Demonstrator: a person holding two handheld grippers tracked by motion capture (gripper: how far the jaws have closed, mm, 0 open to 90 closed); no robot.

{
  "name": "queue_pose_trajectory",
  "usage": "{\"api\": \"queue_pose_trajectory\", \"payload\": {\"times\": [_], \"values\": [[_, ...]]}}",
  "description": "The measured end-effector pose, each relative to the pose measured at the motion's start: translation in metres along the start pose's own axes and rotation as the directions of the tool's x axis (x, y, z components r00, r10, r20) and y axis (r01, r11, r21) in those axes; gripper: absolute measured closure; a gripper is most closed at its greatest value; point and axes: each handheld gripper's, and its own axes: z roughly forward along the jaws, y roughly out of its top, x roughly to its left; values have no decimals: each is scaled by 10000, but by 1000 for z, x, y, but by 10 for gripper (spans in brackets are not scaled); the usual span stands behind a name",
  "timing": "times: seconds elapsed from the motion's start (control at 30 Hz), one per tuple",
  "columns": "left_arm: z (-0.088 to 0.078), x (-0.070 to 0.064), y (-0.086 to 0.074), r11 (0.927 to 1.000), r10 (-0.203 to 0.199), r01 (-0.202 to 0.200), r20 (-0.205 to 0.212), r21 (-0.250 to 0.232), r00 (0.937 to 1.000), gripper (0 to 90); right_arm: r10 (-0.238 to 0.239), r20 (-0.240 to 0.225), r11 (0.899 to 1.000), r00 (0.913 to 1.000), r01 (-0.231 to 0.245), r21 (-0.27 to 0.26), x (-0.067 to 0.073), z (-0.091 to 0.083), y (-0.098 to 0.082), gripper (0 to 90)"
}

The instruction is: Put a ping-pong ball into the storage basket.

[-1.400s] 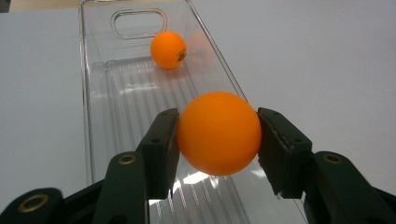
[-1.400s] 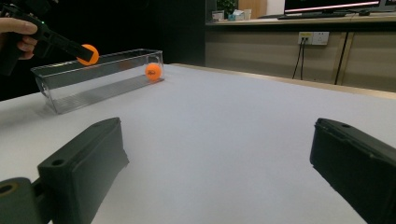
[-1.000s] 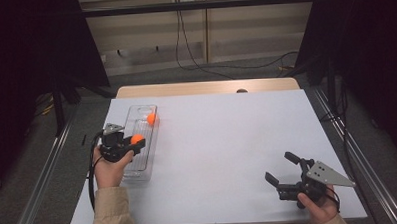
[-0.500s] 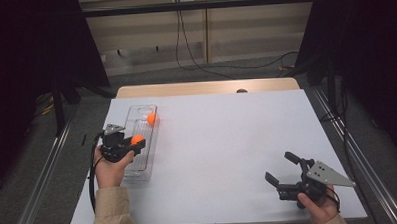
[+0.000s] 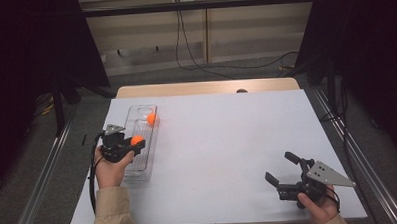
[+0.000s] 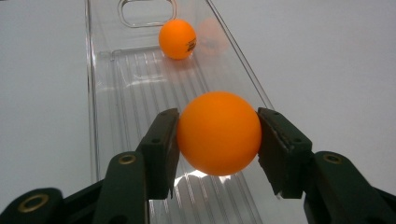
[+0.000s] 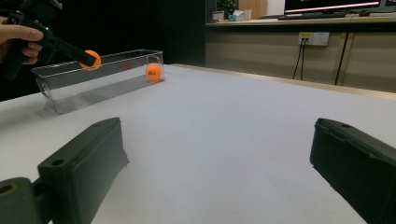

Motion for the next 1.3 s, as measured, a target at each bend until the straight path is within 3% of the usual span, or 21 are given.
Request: {"api": "queue_pose_trajectory", "payload": {"times": [1.3], "values": [[9,2,-3,9993,75,-61,-386,357,9992,503,-16,-4,10000,10000,16,5,0,0,0,24]]}}
